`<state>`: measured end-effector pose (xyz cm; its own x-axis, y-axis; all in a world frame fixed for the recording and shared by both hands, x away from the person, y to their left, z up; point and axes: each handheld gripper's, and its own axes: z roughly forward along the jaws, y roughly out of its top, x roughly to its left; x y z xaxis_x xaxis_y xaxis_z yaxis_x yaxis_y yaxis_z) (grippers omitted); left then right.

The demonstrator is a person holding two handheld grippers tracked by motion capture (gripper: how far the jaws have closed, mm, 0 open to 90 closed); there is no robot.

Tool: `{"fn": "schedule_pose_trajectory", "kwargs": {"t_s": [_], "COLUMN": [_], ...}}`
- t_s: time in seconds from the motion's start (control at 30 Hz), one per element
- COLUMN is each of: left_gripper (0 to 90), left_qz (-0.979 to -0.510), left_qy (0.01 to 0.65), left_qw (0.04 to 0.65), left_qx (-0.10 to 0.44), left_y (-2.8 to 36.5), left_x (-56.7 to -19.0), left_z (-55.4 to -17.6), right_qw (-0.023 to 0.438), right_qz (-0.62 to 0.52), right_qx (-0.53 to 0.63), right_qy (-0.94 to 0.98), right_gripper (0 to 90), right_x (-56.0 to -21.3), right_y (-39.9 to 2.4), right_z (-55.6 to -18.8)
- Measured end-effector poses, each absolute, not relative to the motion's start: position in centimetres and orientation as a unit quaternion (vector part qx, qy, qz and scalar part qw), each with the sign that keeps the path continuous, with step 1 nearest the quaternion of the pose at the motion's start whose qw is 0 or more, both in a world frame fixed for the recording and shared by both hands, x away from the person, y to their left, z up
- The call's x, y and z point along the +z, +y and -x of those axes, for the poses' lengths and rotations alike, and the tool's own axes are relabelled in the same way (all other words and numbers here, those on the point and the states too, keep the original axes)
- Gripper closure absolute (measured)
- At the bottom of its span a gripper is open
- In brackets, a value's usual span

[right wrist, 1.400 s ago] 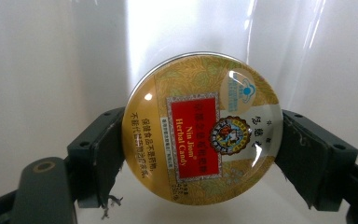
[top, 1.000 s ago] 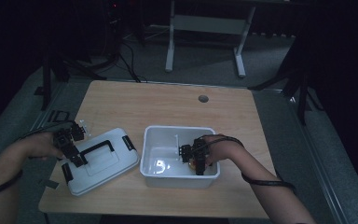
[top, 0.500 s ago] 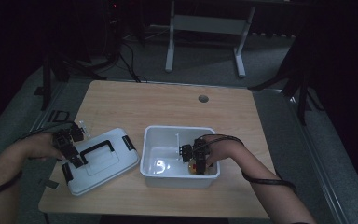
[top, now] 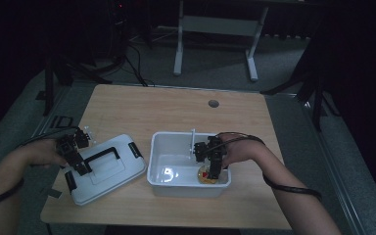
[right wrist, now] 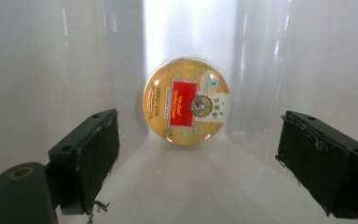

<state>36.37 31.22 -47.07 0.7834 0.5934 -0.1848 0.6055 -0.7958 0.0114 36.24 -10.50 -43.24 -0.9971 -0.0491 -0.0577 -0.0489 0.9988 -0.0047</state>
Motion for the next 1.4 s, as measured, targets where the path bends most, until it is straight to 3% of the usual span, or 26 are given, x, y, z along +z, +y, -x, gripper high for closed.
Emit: {"fn": "schedule_pose_trajectory", "kwargs": {"t_s": [0.67, 1.4], "left_gripper": [38.0, 34.5], "left_qz": [-0.945, -0.943], "left_qy": [0.314, 0.32], "left_qw": [0.03, 0.025], "left_qx": [-0.088, -0.091], "left_y": [31.1, 31.3], "left_x": [-47.0, -47.6], "left_z": [-36.4, -36.4], "right_qw": [0.065, 0.052], "right_qz": [0.001, -0.074], "right_qx": [0.033, 0.032], "right_qy": [0.997, 0.995], "right_gripper": [13.5, 14.3], "right_x": [-37.9, -41.3], "right_y": [-15.8, -23.4], "right_z": [-35.8, -35.8]}}
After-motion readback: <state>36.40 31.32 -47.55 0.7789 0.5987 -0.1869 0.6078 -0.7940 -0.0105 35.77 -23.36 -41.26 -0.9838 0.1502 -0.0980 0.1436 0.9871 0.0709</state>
